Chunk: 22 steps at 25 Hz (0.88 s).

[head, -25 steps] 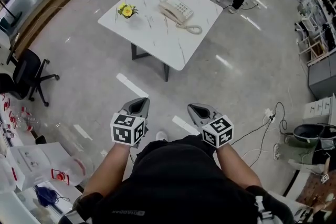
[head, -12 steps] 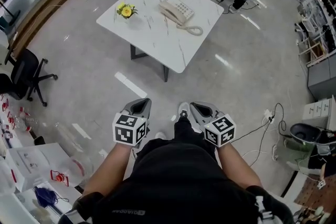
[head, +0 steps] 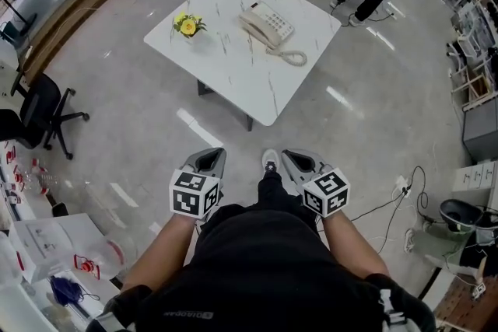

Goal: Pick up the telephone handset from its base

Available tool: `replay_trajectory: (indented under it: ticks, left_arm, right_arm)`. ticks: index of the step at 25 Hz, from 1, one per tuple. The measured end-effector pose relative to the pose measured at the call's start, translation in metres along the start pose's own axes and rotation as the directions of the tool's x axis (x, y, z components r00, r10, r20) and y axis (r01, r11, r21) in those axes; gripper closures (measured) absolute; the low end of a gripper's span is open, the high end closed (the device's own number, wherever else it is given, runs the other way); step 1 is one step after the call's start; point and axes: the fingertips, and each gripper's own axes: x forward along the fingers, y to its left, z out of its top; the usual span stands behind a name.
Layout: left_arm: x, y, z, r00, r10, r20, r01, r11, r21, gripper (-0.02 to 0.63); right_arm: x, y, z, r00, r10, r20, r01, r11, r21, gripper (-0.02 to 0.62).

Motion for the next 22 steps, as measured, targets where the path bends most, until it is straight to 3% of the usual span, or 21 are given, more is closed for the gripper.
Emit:
replay_trajectory:
  ticks: [8,22]
  left_arm:
    - [0.056,0.004,0.057,1.000,0.018,0.007,-0.018,1.000,0.006,0.604]
    - [0.153,0.017,0.141,0.993,0.114,-0.004,-0.115,0.993,-0.029,0.604]
  right_arm:
    - [0.034,-0.063,0.052,0.999,0.044,0.025,-0.043,0.999,-0.032,0.594]
    - [0.080,-0.179,0.116,0.988,0.152,0.026,-0.150,0.987,-0.052,0.594]
